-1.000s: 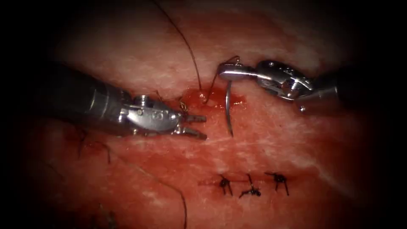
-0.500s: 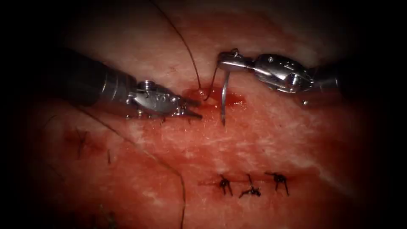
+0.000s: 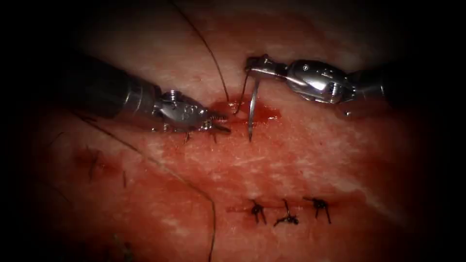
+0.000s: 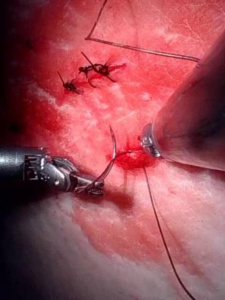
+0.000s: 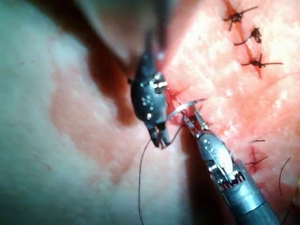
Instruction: Wound Closure
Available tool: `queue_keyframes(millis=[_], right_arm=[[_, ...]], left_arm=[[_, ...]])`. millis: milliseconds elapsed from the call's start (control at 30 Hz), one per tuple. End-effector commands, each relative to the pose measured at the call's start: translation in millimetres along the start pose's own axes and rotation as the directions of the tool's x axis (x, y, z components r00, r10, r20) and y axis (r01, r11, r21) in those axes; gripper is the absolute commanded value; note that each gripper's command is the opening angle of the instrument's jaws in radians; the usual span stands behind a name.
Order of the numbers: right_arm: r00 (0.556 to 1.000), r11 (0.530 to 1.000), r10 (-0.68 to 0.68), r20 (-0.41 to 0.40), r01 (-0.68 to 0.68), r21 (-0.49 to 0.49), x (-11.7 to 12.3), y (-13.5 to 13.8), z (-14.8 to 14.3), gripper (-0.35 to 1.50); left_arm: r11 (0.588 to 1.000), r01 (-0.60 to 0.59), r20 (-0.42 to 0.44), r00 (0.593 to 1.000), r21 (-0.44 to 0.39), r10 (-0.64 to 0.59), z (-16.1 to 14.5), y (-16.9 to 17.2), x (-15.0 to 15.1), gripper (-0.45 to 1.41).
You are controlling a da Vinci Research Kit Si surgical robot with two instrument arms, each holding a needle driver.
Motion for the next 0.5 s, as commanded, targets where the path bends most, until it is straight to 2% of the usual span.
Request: queue_keyframes(millis=[33, 233, 400, 500], right_arm=[[1.000, 1.000, 0.002, 0.000, -0.002, 0.001, -0.7, -0.5, 0.5, -0.35], [1.000, 1.000, 0.002, 0.001, -0.002, -0.003, -0.7, -0.4, 0.5, -0.35], [1.000, 1.000, 0.000, 0.001, 0.000, -0.006, -0.9, -0.3, 0.5, -0.35], [1.000, 1.000, 0.000, 0.001, 0.000, -0.009, -0.9, -0.3, 0.5, -0.35]], left_arm=[[1.000, -0.002, -0.001, 1.000, -0.004, 0.002, 0.9, 0.4, -0.2, -0.15], [0.999, 0.016, -0.002, 1.000, -0.028, -0.016, 1.2, 0.2, 0.0, -0.43], [0.994, 0.029, -0.002, 1.000, -0.104, -0.030, 0.9, 1.5, 0.0, -0.45], [0.993, 0.041, -0.002, 0.999, -0.110, -0.041, 1.5, 1.5, 0.6, -0.45]])
